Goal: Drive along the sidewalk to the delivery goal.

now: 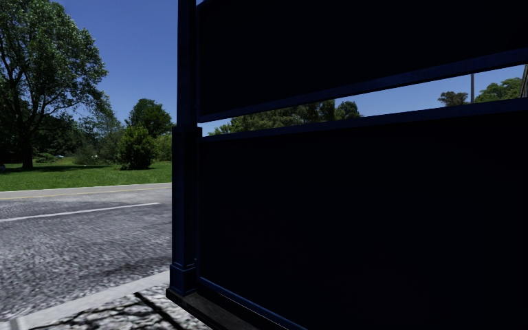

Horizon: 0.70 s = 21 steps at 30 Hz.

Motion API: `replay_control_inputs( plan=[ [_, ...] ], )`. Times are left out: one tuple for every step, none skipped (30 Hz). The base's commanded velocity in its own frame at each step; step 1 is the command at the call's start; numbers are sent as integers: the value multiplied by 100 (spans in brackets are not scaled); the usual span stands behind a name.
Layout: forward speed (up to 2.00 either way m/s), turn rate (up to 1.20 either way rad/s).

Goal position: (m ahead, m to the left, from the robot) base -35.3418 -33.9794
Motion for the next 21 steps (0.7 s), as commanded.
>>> replay_control_inputs(
  plan=[
    [0,0],
    [0,0],
    [0,0],
    [0,0],
    [0,0],
    [0,0],
    [0,0],
    [0,0],
    [0,0],
    [0,0],
    [0,0],
    [0,0],
    [0,0],
    [0,0],
    [0,0],
    [0,0],
    [0,0],
    [0,0],
    [0,0],
    [0,0],
    [0,0]
  ],
)
